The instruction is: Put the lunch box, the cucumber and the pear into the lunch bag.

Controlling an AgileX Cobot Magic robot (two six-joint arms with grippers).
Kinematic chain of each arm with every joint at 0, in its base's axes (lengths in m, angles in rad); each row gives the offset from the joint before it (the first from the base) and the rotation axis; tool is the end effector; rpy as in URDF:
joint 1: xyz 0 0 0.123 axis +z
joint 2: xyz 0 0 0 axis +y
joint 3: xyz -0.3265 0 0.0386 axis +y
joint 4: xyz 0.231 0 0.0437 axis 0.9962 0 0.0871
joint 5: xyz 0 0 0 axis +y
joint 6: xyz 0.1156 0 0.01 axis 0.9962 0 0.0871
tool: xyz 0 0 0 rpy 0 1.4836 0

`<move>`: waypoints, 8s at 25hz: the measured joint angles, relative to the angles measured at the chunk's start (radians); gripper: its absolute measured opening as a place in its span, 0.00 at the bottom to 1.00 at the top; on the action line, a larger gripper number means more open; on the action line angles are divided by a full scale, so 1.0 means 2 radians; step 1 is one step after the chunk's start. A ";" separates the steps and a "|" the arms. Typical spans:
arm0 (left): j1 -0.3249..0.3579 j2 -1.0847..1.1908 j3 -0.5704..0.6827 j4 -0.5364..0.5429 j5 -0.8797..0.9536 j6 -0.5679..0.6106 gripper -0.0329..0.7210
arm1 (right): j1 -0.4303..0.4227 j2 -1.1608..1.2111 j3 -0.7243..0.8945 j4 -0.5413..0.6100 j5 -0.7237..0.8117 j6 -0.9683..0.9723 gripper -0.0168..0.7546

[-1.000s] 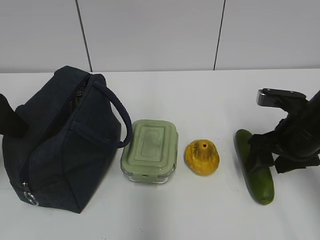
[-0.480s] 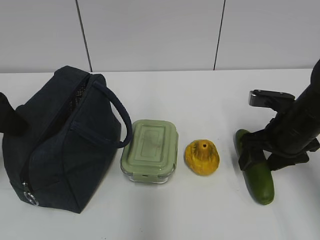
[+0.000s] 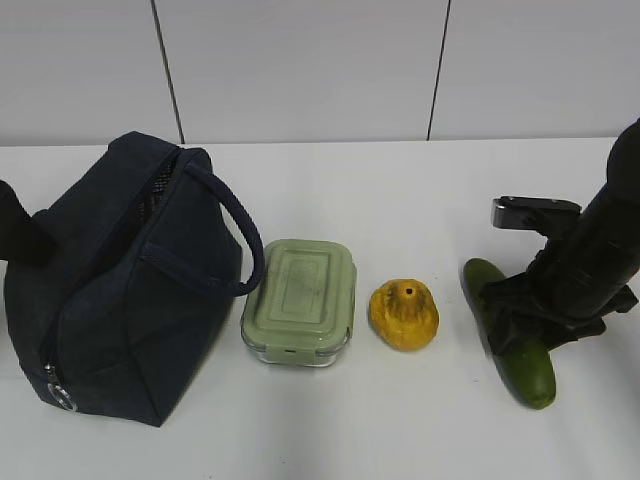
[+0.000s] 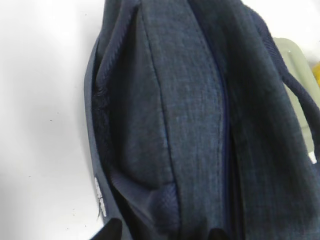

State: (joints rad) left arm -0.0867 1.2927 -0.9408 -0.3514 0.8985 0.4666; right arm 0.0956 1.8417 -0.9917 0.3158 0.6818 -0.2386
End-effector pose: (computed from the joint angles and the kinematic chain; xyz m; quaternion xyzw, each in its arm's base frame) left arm 0.2232 -0.0508 0.3077 0.1874 0.9491 -0.1155 0.2251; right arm 0.3232 0.0538 0.1701 -0.0499 0.9911 0.1019 0.0697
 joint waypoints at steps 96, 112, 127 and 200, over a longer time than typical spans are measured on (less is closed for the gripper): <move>-0.037 0.021 0.000 0.030 -0.009 -0.023 0.05 | 0.299 0.072 -0.264 0.015 0.004 0.053 0.44; -0.037 0.021 0.000 0.032 -0.009 -0.023 0.05 | 0.299 0.072 -0.362 0.044 0.056 -0.022 0.81; -0.037 0.021 0.000 0.033 -0.009 -0.023 0.05 | 0.247 0.030 -0.411 -0.152 0.252 0.108 0.79; -0.037 0.021 0.000 0.034 -0.004 -0.023 0.05 | 0.190 -0.019 -0.397 -0.090 0.278 0.039 0.24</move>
State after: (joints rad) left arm -0.1611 1.3350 -0.9415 -0.2828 0.8907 0.4211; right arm 0.4757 1.8039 -1.7856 0.1348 1.2383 -0.1614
